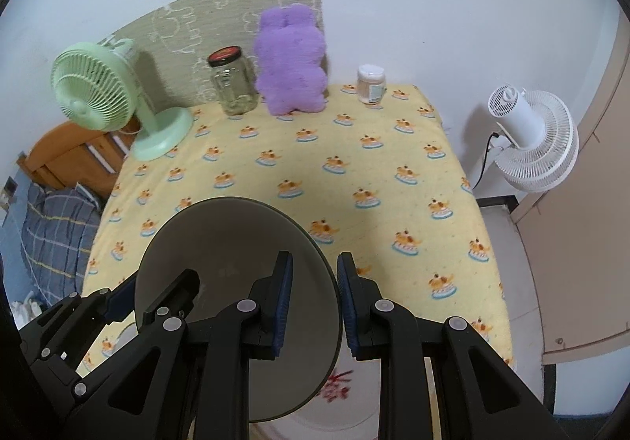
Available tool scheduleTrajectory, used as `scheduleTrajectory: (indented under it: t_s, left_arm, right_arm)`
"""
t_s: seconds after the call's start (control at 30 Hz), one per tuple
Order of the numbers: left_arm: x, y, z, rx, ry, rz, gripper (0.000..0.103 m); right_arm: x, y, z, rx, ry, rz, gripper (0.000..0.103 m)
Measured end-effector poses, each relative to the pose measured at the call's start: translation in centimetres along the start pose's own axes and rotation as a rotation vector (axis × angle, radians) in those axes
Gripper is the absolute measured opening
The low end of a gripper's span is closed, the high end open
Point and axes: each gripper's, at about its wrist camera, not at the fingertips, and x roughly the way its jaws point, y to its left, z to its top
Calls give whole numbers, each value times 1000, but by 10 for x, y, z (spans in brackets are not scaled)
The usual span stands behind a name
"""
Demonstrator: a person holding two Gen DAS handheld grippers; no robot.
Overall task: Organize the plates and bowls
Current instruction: 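Carry the cream bowl with the right gripper back toward the plate stack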
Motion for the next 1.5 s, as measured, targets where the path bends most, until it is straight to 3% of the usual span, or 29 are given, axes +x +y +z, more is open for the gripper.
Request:
scheduleTrajectory:
  t_s: [0.83,1.5]
  left_arm:
    - [-21,98,-64,30,52,-34,26]
    - [16,117,-86,7,156,-56,26]
  right_arm:
    - [-13,107,-70,19,48,-21,27]
    - [26,121,-90,10,158,-45,27]
